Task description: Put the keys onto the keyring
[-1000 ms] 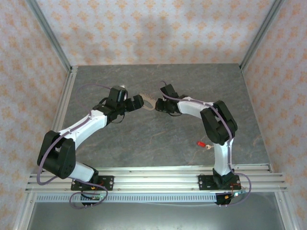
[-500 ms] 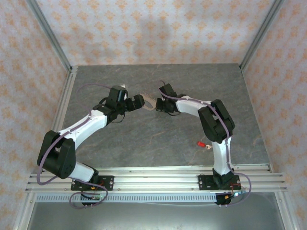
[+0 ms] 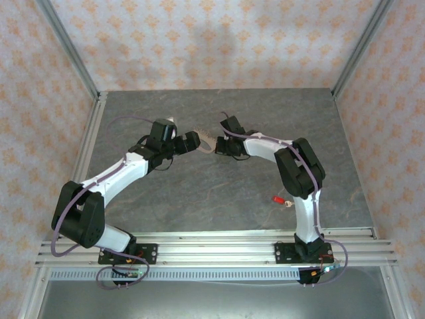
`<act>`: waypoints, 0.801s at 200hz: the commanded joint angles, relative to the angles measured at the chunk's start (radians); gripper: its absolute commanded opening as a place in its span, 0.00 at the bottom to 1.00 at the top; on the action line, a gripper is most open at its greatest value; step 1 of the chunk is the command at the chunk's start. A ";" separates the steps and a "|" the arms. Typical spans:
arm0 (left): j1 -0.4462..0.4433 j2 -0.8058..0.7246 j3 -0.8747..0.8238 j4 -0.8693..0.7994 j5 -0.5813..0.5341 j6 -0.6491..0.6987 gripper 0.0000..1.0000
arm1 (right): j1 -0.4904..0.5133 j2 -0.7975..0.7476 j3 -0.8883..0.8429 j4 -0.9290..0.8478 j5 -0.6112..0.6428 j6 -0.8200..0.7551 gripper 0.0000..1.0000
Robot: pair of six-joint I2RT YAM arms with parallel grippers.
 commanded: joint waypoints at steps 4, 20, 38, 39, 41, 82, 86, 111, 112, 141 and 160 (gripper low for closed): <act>-0.003 -0.020 0.020 -0.012 0.026 0.021 0.98 | 0.003 -0.109 -0.111 -0.001 -0.037 -0.012 0.00; -0.003 -0.039 0.003 -0.016 0.037 0.022 0.98 | 0.010 -0.182 -0.209 0.019 -0.050 -0.007 0.00; -0.008 -0.065 -0.017 -0.021 0.049 0.020 0.98 | 0.023 -0.267 -0.323 0.034 -0.051 -0.004 0.00; -0.009 -0.066 -0.018 -0.021 0.049 0.020 0.98 | 0.024 -0.271 -0.329 0.035 -0.051 -0.002 0.00; -0.010 -0.068 -0.020 -0.021 0.049 0.020 0.98 | 0.026 -0.280 -0.341 0.035 -0.051 -0.001 0.00; -0.054 -0.122 -0.044 -0.041 0.049 0.013 0.98 | 0.061 -0.451 -0.564 0.060 -0.065 0.033 0.00; -0.060 -0.125 -0.043 -0.042 0.047 0.012 0.98 | 0.063 -0.467 -0.582 0.062 -0.066 0.038 0.00; -0.100 -0.130 -0.038 -0.046 0.034 0.001 0.98 | 0.065 -0.556 -0.644 0.056 -0.064 0.049 0.13; -0.101 -0.130 -0.036 -0.047 0.033 0.001 0.98 | 0.065 -0.560 -0.645 0.056 -0.062 0.049 0.15; -0.144 -0.122 -0.013 -0.070 0.022 0.000 0.98 | 0.065 -0.702 -0.672 0.023 0.018 0.075 0.43; -0.168 -0.125 -0.001 -0.069 0.010 -0.007 0.98 | 0.065 -0.808 -0.697 0.009 0.093 0.127 0.48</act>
